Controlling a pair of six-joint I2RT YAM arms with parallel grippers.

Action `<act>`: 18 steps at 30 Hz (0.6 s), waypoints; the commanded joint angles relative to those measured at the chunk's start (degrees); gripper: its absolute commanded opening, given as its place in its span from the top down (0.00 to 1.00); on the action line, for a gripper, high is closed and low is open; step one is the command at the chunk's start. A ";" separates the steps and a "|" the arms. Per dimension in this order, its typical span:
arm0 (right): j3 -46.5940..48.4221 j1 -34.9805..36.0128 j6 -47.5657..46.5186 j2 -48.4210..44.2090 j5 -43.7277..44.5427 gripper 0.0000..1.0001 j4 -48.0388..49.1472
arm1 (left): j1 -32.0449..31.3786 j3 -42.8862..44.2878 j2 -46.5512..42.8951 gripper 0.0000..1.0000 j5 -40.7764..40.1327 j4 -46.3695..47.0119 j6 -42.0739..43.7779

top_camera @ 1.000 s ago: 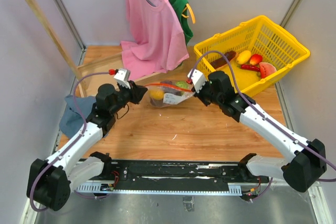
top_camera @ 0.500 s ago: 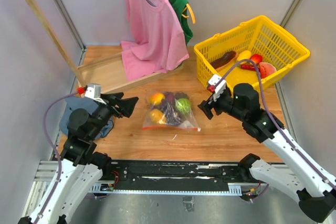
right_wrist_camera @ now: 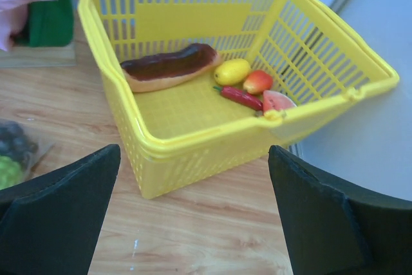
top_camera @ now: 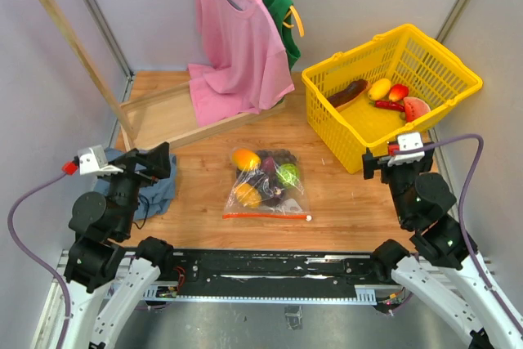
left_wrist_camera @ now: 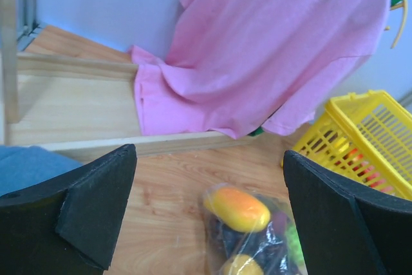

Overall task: Place the food in the zip-top bag and seal the zipper
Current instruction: Reset both arms

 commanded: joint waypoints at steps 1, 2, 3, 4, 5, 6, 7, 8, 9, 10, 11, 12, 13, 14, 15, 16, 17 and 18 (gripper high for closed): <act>-5.87 -0.57 0.16 -6.60 8.57 0.02 5.05 | -0.05 -6.43 -6.42 0.01 -6.04 0.74 1.94; -6.72 -0.57 -0.15 -8.00 8.62 0.02 5.65 | 0.01 -8.21 -8.06 0.01 -6.01 1.67 2.25; -7.52 -0.57 -0.67 -9.13 8.76 0.02 6.33 | 0.03 -9.81 -9.65 0.01 -6.10 2.61 2.67; -8.03 -0.57 -1.26 -10.06 8.86 0.02 6.61 | 0.00 -11.34 -11.07 0.01 -5.98 3.69 3.44; -8.25 -0.57 -1.45 -10.65 9.08 0.02 6.66 | -0.01 -12.34 -12.21 0.01 -5.97 4.56 4.19; -8.17 -0.58 -1.50 -10.88 9.09 0.02 6.62 | 0.00 -12.89 -13.01 0.01 -6.12 5.24 4.74; -8.05 -0.57 -1.30 -10.88 8.97 0.02 6.44 | 0.05 -13.05 -13.42 0.01 -6.24 5.60 4.99; -7.94 -0.57 -1.11 -10.73 8.70 0.02 6.22 | 0.04 -13.11 -13.52 0.01 -6.41 5.75 5.13; -7.83 -0.57 -1.02 -10.55 8.38 0.02 6.08 | 0.04 -13.16 -13.39 0.01 -6.39 5.75 5.18; -7.74 -0.63 -0.93 -10.31 8.12 0.02 5.94 | 0.09 -13.25 -13.15 0.01 -6.29 5.67 5.15; -7.50 -0.71 -0.87 -10.19 7.94 0.02 5.77 | 0.04 -13.23 -12.70 0.01 -6.29 5.60 5.14; -7.21 -0.78 -0.68 -10.21 7.76 0.02 5.45 | 0.07 -13.13 -12.26 0.01 -6.20 5.32 5.19; -7.07 -0.87 -0.45 -10.33 7.63 0.02 5.25 | 0.04 -12.91 -11.80 0.01 -6.06 5.19 5.14; -7.14 -0.91 -0.38 -10.58 7.32 0.02 5.27 | 0.10 -12.86 -11.42 0.01 -5.87 5.22 5.18; -7.31 -1.02 -0.45 -10.86 6.99 0.02 5.34 | 0.07 -12.95 -11.13 0.01 -5.49 5.33 5.17; -7.37 -1.07 -0.47 -10.87 7.01 0.02 5.46 | 0.07 -13.03 -10.84 0.01 -5.15 5.52 5.22; -7.42 -1.08 -0.48 -10.77 7.36 0.01 5.63 | 0.07 -13.02 -10.67 0.01 -4.73 5.63 5.33; -7.38 -1.10 -0.46 -10.61 7.66 0.02 5.77 | 0.11 -13.03 -10.47 0.01 -4.50 5.66 5.32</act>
